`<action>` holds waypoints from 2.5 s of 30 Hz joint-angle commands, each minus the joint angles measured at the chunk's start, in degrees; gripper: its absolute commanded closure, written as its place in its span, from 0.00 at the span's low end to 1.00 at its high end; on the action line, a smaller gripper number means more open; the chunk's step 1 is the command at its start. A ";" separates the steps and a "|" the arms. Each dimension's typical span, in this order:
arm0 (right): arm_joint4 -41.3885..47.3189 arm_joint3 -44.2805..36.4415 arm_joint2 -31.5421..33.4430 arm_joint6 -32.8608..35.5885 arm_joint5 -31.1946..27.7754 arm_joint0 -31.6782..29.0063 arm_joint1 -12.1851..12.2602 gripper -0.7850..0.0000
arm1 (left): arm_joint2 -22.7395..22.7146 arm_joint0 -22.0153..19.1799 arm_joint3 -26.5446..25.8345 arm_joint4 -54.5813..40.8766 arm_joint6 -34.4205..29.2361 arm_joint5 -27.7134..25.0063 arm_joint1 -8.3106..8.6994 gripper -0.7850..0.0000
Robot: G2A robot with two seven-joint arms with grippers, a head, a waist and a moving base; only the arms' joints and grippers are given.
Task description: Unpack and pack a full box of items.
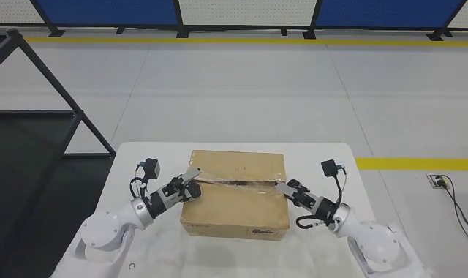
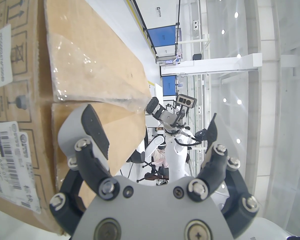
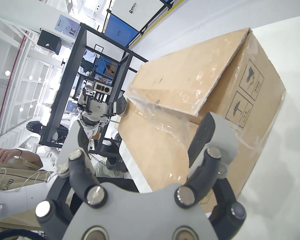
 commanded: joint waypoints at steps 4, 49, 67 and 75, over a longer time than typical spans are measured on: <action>1.14 0.52 -1.02 3.54 -0.43 0.73 0.01 0.00 | 0.09 0.00 -0.20 0.02 0.17 0.01 0.02 0.00; -18.19 -18.80 4.60 -1.61 -4.45 -8.51 2.11 0.00 | 1.15 0.50 -0.50 -0.32 0.58 -0.88 0.05 0.00; -62.46 -28.99 -2.95 -10.68 2.73 -12.45 2.14 0.00 | 0.17 2.20 -1.53 -0.80 1.26 -1.90 0.23 0.00; -85.54 -33.21 -8.64 -6.52 0.88 -10.64 2.26 0.00 | 0.42 1.76 -1.60 -0.51 0.89 -1.48 0.25 0.00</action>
